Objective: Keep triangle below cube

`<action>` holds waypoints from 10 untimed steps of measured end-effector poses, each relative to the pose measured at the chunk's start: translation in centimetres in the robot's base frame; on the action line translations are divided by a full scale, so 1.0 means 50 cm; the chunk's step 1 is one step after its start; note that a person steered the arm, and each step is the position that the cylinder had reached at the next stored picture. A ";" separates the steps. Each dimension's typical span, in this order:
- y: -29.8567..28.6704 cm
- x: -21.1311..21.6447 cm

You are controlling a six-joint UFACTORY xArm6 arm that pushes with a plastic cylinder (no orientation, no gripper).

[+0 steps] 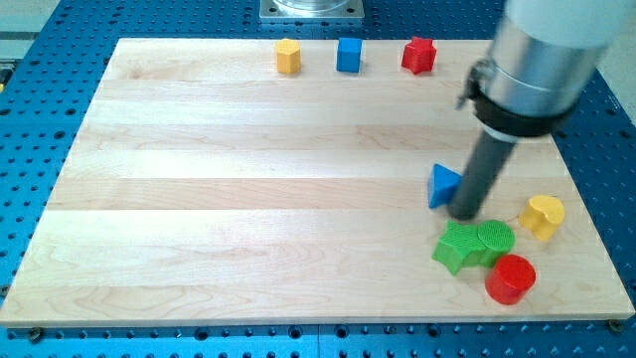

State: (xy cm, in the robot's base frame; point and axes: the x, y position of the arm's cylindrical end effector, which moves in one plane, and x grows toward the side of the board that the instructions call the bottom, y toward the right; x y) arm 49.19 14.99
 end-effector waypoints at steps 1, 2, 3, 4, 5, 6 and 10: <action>-0.050 -0.134; -0.101 -0.291; -0.020 -0.193; 0.028 -0.136; -0.116 -0.148; -0.201 -0.147; -0.287 -0.243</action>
State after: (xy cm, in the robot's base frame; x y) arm 37.05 0.64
